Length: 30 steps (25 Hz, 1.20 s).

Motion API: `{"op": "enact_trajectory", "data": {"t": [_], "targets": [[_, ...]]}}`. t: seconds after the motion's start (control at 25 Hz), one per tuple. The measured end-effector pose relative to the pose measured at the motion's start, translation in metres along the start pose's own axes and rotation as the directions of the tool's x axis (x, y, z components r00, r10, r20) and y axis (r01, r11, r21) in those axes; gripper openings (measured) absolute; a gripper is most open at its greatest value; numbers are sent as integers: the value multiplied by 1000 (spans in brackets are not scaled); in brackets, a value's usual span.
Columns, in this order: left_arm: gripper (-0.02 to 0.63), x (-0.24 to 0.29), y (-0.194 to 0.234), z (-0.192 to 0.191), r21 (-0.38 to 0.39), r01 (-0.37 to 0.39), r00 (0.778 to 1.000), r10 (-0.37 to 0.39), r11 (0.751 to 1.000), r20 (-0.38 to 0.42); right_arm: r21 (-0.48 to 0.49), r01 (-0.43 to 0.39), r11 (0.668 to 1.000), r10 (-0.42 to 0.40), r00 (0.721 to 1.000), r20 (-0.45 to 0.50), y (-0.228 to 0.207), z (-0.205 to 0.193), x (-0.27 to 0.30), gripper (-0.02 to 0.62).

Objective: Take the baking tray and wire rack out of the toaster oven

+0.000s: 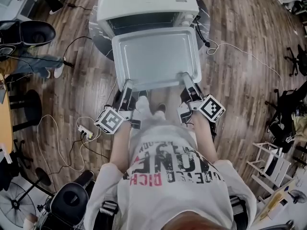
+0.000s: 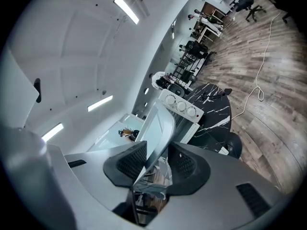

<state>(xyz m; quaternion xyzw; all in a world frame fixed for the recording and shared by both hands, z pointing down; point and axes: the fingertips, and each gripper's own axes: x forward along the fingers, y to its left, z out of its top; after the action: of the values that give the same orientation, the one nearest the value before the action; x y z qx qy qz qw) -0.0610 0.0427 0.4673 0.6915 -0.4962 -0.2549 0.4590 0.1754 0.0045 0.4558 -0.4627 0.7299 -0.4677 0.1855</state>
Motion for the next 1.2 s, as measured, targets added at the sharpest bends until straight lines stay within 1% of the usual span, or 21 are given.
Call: {"op": "enact_trajectory", "data": {"t": [0.16, 0.28, 0.4, 0.48, 0.72, 0.84, 1.0, 1.16, 1.2], "targets": [[92, 12, -13, 14, 13, 35, 999, -35, 999, 3, -33, -55, 998, 56, 998, 24, 18, 16, 11, 127], [92, 24, -20, 26, 13, 57, 998, -57, 998, 10, -44, -71, 996, 73, 997, 35, 25, 24, 22, 127], [92, 34, -18, 37, 16, 58, 998, -58, 998, 9, -29, -54, 998, 56, 997, 45, 26, 31, 32, 127], [92, 44, -19, 45, 15, 73, 997, -73, 997, 10, -19, -43, 999, 44, 998, 53, 25, 35, 41, 127], [92, 71, -21, 69, 16, 95, 995, -96, 995, 15, -27, -55, 998, 56, 996, 62, 32, 49, 72, 127], [92, 84, -22, 84, 30, 108, 994, -108, 994, 12, -35, -59, 998, 61, 996, 67, 36, 55, 88, 127], [94, 101, -15, 99, 19, 101, 995, -101, 995, 2, -50, -60, 997, 64, 996, 66, 41, 63, 110, 127], [97, 115, -13, 109, -4, 96, 995, -96, 995, -10, -48, -41, 998, 44, 997, 61, 40, 68, 126, 127], [98, 118, -13, 111, -2, 92, 996, -92, 996, -16, -33, -23, 999, 25, 998, 60, 37, 68, 128, 127]]}}
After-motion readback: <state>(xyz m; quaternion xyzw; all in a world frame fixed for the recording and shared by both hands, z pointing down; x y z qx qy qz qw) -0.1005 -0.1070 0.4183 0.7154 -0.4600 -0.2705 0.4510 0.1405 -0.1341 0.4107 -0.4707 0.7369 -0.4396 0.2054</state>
